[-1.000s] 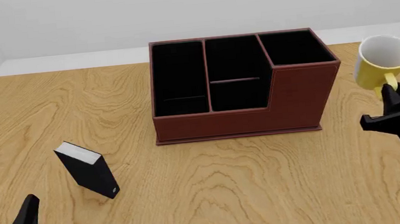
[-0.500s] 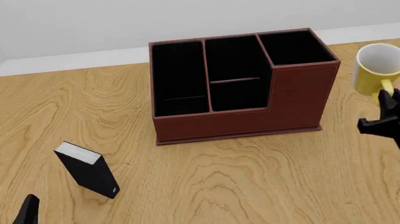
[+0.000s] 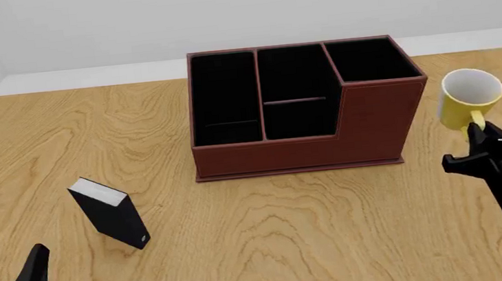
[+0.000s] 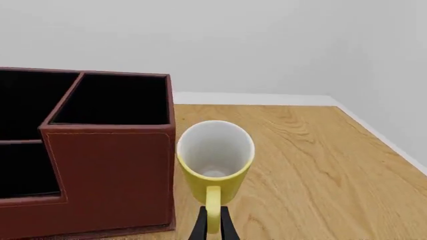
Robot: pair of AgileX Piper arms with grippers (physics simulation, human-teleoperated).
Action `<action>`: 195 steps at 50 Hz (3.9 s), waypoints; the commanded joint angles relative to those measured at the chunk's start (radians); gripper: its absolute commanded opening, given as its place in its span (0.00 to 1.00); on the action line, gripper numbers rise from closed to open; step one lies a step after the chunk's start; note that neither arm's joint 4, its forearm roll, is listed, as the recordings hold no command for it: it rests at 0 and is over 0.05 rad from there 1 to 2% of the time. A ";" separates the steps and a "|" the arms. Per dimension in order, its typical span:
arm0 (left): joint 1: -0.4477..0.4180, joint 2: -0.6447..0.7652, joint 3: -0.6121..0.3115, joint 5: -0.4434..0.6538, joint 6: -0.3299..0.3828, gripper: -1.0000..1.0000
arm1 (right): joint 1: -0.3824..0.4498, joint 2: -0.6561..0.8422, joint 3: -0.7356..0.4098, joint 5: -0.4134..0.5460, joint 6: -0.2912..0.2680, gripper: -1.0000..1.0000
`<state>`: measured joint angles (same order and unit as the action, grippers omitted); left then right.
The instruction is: Pick up the yellow and white mug and place it to the right of the caddy.
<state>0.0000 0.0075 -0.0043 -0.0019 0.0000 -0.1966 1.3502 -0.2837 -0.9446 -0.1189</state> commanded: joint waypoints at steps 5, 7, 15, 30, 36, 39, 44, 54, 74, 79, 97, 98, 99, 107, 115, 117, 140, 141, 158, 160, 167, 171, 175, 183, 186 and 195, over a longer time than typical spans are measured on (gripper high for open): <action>0.000 0.000 0.000 0.000 0.000 1.00 | -0.009 0.088 -0.010 -0.062 0.012 0.00; 0.000 0.000 0.000 0.000 0.000 1.00 | -0.010 0.090 -0.012 -0.061 0.011 0.00; 0.000 0.000 0.000 0.000 0.000 1.00 | -0.016 0.112 -0.019 -0.070 0.027 0.00; 0.000 0.000 0.000 0.000 0.000 1.00 | -0.018 0.149 -0.037 -0.080 0.030 0.00; 0.000 0.000 0.000 0.000 0.000 1.00 | -0.021 0.189 -0.040 -0.105 0.034 0.00; 0.000 0.000 0.000 0.000 0.000 1.00 | -0.022 0.208 -0.041 -0.116 0.033 0.00; 0.000 0.000 0.000 0.000 0.000 1.00 | -0.024 0.238 -0.041 -0.138 0.035 0.00; 0.000 0.000 0.000 0.000 0.000 1.00 | -0.027 0.289 -0.053 -0.160 0.036 0.00; 0.000 0.000 0.000 0.000 0.000 1.00 | -0.025 0.379 -0.065 -0.207 0.039 0.00; 0.000 0.000 0.000 0.000 0.000 1.00 | -0.026 0.410 -0.072 -0.224 0.039 0.00; 0.000 0.000 0.000 0.000 0.000 1.00 | -0.029 0.493 -0.094 -0.260 0.047 0.00; 0.000 0.000 0.000 0.000 0.000 1.00 | -0.029 0.495 -0.096 -0.258 0.048 0.00; 0.000 0.000 0.000 0.000 0.000 1.00 | -0.029 0.505 -0.096 -0.266 0.048 0.00; 0.000 0.000 0.000 0.000 0.000 1.00 | -0.028 0.526 -0.102 -0.270 0.051 0.00; 0.000 0.000 0.000 0.000 0.000 1.00 | -0.031 0.547 -0.110 -0.274 0.050 0.00; 0.000 0.000 0.000 0.000 0.000 1.00 | -0.031 0.550 -0.110 -0.274 0.050 0.00; 0.000 0.000 0.000 0.000 0.000 1.00 | -0.031 0.608 -0.135 -0.275 0.052 0.00; 0.000 0.000 0.000 0.000 0.000 1.00 | -0.031 0.609 -0.135 -0.275 0.051 0.00; 0.000 0.000 0.000 0.000 0.000 1.00 | -0.032 0.631 -0.141 -0.275 0.053 0.00; 0.000 0.000 0.000 0.000 0.000 1.00 | -0.031 0.638 -0.145 -0.275 0.053 0.00; 0.000 0.000 0.000 0.000 0.000 1.00 | -0.027 0.648 -0.149 -0.275 0.063 0.00; 0.000 0.000 0.000 0.000 0.000 1.00 | -0.029 0.661 -0.154 -0.275 0.066 1.00; 0.000 0.000 0.000 0.000 0.000 1.00 | -0.027 0.664 -0.156 -0.275 0.067 1.00; 0.000 0.000 0.000 0.000 0.000 1.00 | -0.030 0.661 -0.153 -0.275 0.066 1.00; 0.000 0.000 0.000 0.000 0.000 1.00 | -0.032 0.659 -0.151 -0.275 0.066 1.00; 0.000 0.000 0.000 0.000 0.000 1.00 | -0.039 0.620 -0.126 -0.275 0.058 1.00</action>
<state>0.0000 0.0075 -0.0043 -0.0019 0.0000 -0.2302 1.9930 -0.4264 -1.2196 -0.0573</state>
